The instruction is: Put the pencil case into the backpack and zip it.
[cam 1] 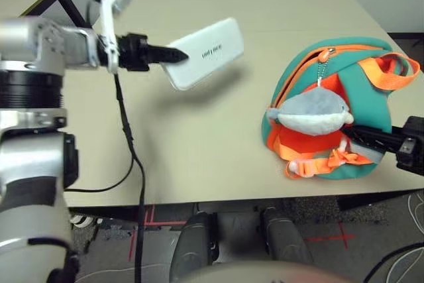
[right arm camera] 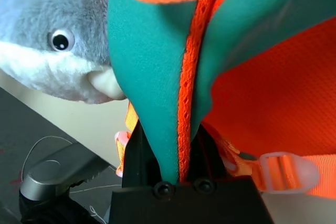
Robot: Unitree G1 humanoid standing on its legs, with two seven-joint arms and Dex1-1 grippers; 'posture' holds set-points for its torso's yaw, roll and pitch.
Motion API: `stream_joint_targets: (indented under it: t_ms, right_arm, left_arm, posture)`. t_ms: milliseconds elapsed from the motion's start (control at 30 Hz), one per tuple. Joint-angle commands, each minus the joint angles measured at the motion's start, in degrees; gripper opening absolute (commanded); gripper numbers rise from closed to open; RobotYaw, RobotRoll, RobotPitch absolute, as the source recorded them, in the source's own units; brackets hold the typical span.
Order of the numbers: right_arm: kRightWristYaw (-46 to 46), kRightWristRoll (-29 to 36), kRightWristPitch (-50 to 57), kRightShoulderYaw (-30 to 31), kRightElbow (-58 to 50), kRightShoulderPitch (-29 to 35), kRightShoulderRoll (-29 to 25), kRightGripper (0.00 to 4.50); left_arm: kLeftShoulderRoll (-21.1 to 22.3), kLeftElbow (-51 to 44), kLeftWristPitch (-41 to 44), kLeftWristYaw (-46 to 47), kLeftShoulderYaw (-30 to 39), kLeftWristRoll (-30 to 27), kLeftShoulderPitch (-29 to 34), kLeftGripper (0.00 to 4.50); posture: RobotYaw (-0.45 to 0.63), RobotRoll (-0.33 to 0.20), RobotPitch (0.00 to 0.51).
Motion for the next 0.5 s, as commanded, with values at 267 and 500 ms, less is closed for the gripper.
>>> stream_joint_targets:
  t_ms: [267, 500]
  right_arm:
    - [5.73, -8.1, -1.36, 6.47, 2.02, -3.3, 1.03, 0.19]
    - [7.26, -10.02, -1.08, 7.17, 2.52, -4.51, 1.62, 0.19]
  left_arm:
    - [5.15, -3.54, -6.92, -19.21, -10.0, 3.07, -6.47, 1.45]
    - [5.33, -3.05, -9.88, -23.63, -12.7, 4.74, -7.34, 1.45]
  posture:
    - [-0.08, 0.0, 0.124]
    - [-0.09, 0.0, 0.123]
